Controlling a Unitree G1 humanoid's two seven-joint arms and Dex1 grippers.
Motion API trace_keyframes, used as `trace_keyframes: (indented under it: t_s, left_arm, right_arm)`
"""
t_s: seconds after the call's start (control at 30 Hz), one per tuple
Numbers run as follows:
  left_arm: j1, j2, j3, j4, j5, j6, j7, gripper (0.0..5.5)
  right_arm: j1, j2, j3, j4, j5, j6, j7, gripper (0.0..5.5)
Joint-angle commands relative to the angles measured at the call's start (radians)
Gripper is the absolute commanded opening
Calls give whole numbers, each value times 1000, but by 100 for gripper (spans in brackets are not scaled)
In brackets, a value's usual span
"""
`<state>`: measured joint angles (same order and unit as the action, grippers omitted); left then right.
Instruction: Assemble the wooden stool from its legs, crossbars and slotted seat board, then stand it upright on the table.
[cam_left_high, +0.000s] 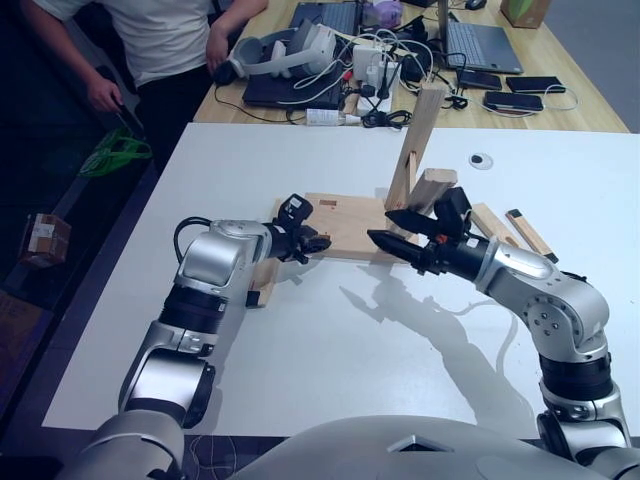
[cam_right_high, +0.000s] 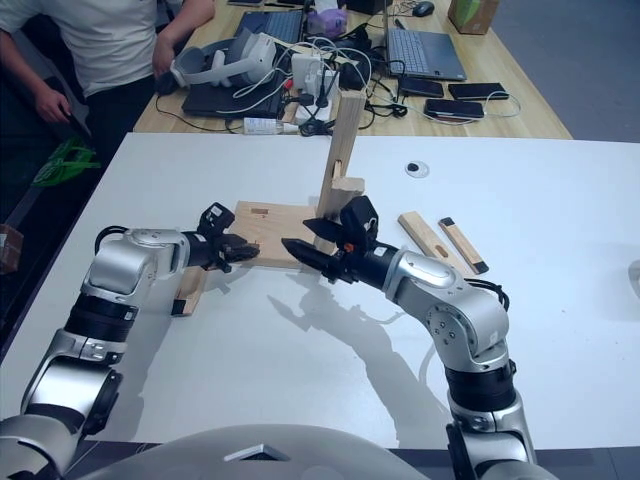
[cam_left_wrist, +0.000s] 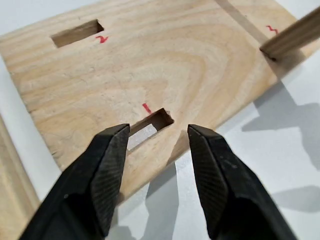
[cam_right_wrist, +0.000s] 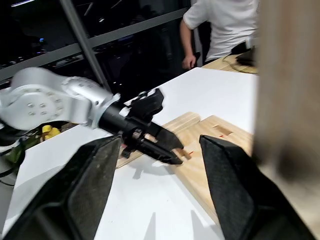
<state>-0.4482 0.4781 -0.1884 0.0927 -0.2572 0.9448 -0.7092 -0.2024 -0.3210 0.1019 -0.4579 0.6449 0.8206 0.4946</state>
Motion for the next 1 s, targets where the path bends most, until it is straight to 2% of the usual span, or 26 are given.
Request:
trace_keyframes:
  t_s: [0.03, 0.17, 0.27, 0.33, 0.43, 0.53, 0.63, 0.77, 1.0]
  left_arm:
    - [82, 9, 78, -201, -124, 137, -24, 215]
    - [97, -43, 122, -383, -235, 248, 5, 215]
    - [25, -97, 177, -456, -286, 266, 60, 215]
    - [-39, -118, 211, -434, -275, 253, 115, 215]
    - [-103, -109, 219, -267, -156, 203, 260, 215]
    - [-85, -72, 188, -165, -43, 149, 356, 215]
    - [-63, -81, 196, -178, 1, 98, 404, 215]
    - [-38, -135, 212, -229, 25, 71, 478, 215]
    - [-15, -143, 204, -251, 63, 57, 524, 215]
  right_arm:
    - [-25, -2, 12, 53, -99, -41, -66, 295]
    - [-75, -35, -3, 199, -282, -144, -161, 295]
    - [-123, -43, -17, 288, -394, -275, -202, 295]
    - [-136, -19, -38, 296, -378, -294, -190, 295]
    - [-97, -7, -34, 251, -313, -239, -129, 295]
    - [-34, -73, -31, 218, -303, -170, -71, 295]
    - [-26, -163, -124, 283, -310, -175, -30, 295]
    - [-112, -291, -217, 613, -379, -301, 11, 295]
    - [-250, -387, -177, 1250, -522, -530, 98, 295]
